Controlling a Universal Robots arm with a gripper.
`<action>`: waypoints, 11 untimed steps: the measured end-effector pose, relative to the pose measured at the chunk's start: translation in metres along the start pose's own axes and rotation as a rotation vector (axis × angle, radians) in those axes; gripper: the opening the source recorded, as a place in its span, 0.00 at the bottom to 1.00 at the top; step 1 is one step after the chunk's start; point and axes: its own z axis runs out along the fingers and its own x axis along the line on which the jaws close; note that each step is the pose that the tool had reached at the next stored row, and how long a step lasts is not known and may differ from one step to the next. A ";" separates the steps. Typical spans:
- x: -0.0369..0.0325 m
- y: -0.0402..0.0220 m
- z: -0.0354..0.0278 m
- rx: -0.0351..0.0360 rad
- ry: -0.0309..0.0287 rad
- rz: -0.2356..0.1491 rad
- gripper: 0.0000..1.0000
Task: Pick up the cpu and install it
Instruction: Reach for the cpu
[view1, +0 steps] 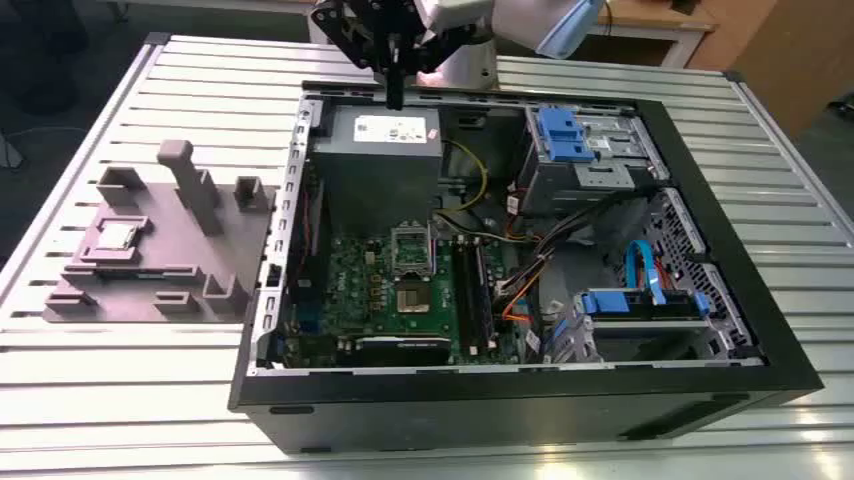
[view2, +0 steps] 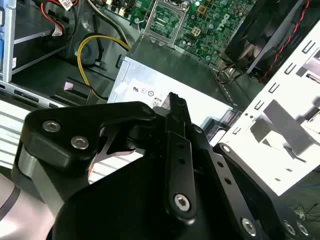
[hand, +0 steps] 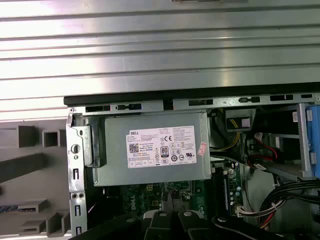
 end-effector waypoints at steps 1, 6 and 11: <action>0.0000 0.0000 0.0000 0.0000 0.0000 0.000 0.10; 0.0000 0.0000 0.0000 0.0000 0.0000 0.000 0.10; 0.0014 -0.0001 0.0000 -0.0001 0.0000 0.000 0.10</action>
